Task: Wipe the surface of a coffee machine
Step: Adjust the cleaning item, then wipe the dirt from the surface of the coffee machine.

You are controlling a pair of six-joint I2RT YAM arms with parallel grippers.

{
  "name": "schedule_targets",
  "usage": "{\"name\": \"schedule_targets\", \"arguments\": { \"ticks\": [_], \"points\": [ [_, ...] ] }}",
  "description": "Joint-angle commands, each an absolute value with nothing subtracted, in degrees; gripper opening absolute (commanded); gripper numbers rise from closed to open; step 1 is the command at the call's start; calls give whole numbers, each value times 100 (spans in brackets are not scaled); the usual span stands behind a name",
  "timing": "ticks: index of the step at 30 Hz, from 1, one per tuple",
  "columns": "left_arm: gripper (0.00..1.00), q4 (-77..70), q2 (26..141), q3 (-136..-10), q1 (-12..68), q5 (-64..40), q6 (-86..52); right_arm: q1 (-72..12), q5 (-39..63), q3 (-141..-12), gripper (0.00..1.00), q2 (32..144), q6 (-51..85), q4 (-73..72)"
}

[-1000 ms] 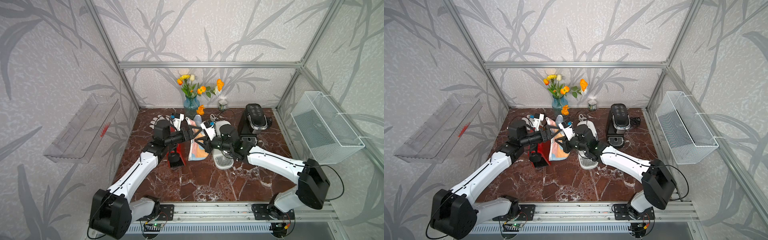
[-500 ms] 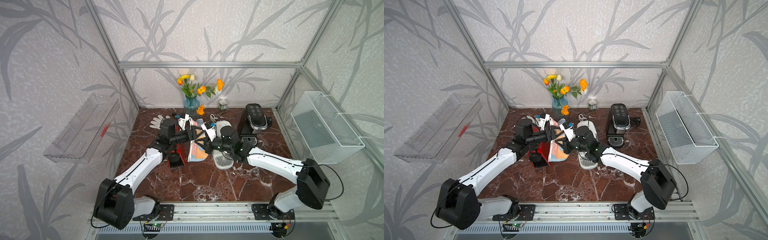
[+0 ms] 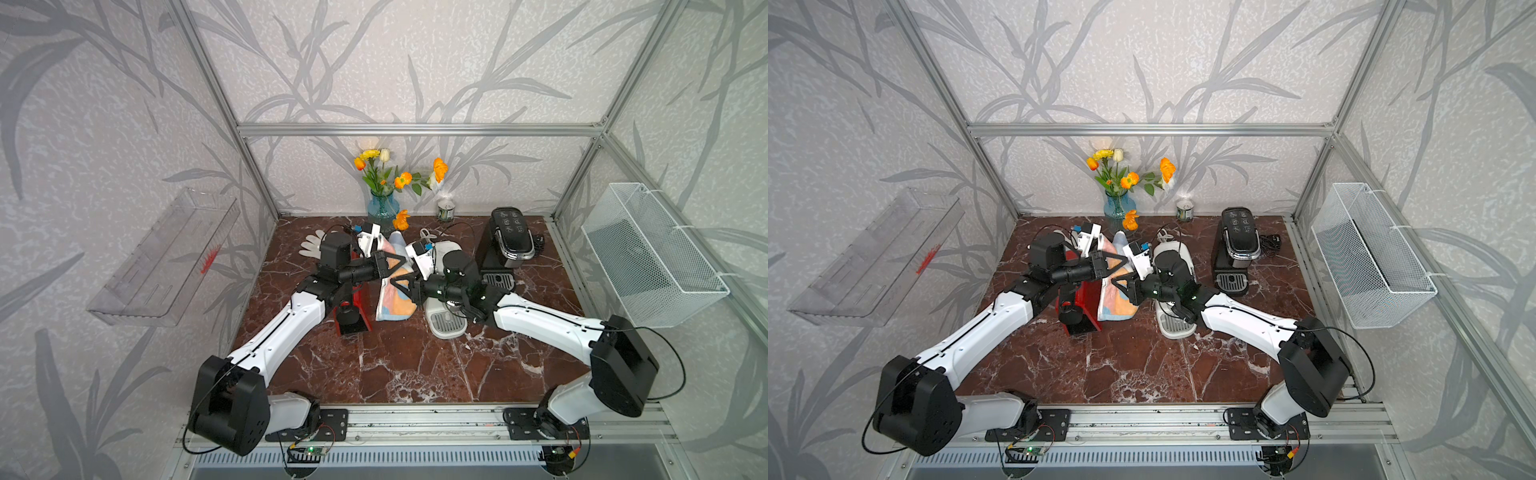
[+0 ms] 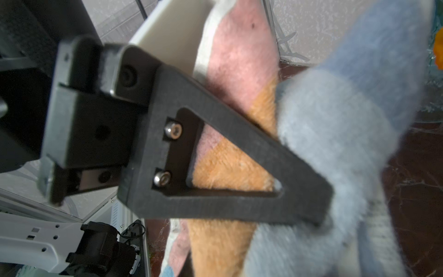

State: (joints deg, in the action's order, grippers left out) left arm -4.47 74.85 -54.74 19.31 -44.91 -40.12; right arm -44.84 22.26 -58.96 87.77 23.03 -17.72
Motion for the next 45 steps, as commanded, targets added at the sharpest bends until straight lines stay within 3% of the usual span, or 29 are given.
{"name": "schedule_targets", "arguments": {
  "ticks": [1,6,15,24,27,34,45],
  "points": [
    [0,-273,7431,-5718,1901,-4730,-3872,-4281,1993,-5836,27,8942,2463,-1869],
    [0,-146,7249,-5730,1658,-4436,-3802,-4197,2013,-5875,40,9033,2461,-1730],
    [0,713,6718,-6177,763,-4227,-3512,-4166,2002,-5801,45,8903,2200,-1407],
    [0,3253,5944,-6944,658,-399,-2217,-4179,2187,-5675,45,8928,2055,-1391],
    [0,3330,5877,-6742,650,29,-2337,-4218,2253,-5685,45,9040,2059,-1413],
    [0,2999,6598,-6301,642,-102,-2469,-4413,2093,-5633,45,9211,1756,-1295],
    [0,2683,7976,-6173,647,888,-2340,-5050,1918,-5576,45,9656,1456,-1467]
  ]
}}
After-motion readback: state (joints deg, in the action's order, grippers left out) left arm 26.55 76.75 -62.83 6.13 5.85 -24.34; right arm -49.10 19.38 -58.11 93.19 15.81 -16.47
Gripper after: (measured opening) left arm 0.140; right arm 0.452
